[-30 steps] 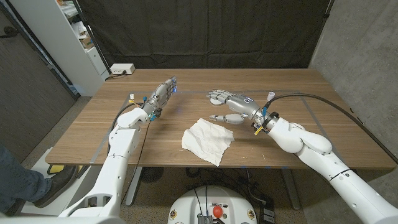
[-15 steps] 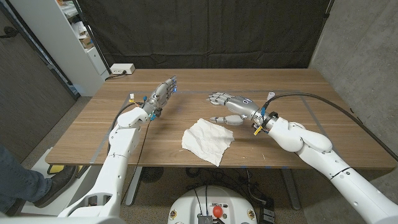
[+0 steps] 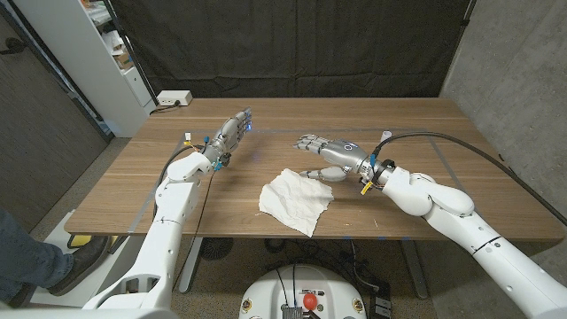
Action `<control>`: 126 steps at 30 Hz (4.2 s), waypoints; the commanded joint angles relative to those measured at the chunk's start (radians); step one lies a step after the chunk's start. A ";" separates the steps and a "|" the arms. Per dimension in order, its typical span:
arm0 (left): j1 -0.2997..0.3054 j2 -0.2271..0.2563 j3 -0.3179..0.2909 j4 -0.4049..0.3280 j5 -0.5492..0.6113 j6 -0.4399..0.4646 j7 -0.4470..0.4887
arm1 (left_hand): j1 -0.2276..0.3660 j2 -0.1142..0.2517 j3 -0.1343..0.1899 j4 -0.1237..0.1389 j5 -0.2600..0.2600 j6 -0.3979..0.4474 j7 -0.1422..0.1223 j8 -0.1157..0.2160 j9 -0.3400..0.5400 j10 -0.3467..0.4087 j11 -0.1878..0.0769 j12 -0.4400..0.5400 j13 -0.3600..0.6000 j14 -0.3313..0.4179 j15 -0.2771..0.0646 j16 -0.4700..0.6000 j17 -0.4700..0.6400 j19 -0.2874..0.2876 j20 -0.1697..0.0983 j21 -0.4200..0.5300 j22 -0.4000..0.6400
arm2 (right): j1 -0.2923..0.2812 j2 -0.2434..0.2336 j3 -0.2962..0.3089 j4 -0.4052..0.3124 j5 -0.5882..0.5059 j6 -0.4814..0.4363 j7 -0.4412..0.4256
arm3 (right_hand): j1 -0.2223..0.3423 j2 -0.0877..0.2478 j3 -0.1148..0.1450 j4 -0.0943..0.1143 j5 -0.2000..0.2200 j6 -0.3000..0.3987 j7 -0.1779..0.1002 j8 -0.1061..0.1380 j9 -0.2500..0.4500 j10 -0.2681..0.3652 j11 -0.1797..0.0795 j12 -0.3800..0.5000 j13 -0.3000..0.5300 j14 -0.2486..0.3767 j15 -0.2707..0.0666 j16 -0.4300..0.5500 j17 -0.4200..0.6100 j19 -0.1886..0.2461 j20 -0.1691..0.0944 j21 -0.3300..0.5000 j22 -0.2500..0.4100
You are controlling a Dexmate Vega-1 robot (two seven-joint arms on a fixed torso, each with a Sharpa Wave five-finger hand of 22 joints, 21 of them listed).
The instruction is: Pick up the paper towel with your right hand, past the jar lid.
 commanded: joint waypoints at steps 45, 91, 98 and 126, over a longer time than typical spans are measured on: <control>-0.034 -0.004 0.014 0.040 0.018 0.017 -0.005 | -0.001 0.009 -0.001 -0.011 -0.001 0.001 -0.003 0.002 0.003 -0.022 -0.004 0.001 0.002 -0.052 0.001 -0.001 0.004 -0.116 0.012 0.003 0.003 | 0.078 -0.070 -0.101 0.055 -0.045 0.036 0.111 | 0.044 0.008 0.013 -0.022 0.004 0.013 -0.018 0.000 0.005 0.013 -0.012 0.003 0.005 0.001 -0.008 -0.005 0.002 -0.011 0.000 -0.006 0.003; -0.030 -0.008 0.025 0.031 0.026 0.027 -0.001 | -0.004 0.013 -0.003 -0.015 -0.001 0.001 -0.003 0.002 0.003 -0.027 -0.009 0.000 0.002 -0.058 0.001 -0.003 0.004 -0.129 0.019 0.001 0.003 | 0.149 -0.091 -0.176 0.093 -0.082 0.048 0.230 | 0.060 0.007 0.018 -0.029 -0.001 0.013 -0.040 -0.003 0.006 0.030 -0.028 0.007 0.006 0.006 -0.003 -0.005 0.003 -0.011 0.006 -0.004 0.003; -0.043 -0.011 0.025 0.056 0.024 0.015 -0.004 | -0.004 0.013 -0.003 -0.016 -0.001 0.001 -0.003 0.002 0.003 -0.028 -0.008 0.000 0.002 -0.061 0.002 -0.003 0.004 -0.131 0.019 0.001 0.003 | 0.157 -0.093 -0.184 0.097 -0.074 0.040 0.264 | 0.059 0.007 0.018 -0.029 -0.002 0.013 -0.038 -0.004 0.006 0.029 -0.029 0.006 0.006 0.004 -0.002 -0.005 0.004 -0.014 0.008 -0.005 0.003; -0.049 -0.011 0.020 0.074 0.022 0.002 -0.019 | -0.007 0.014 -0.004 -0.018 -0.001 0.001 -0.004 0.002 0.003 -0.027 -0.008 0.002 0.003 -0.063 0.003 -0.003 0.005 -0.141 0.027 -0.001 0.003 | 0.161 -0.105 -0.202 0.078 -0.074 0.006 0.359 | 0.059 0.010 0.018 -0.027 -0.007 0.040 -0.033 0.005 0.007 0.036 -0.028 0.006 0.006 0.016 0.000 0.000 0.005 -0.010 0.015 -0.003 0.003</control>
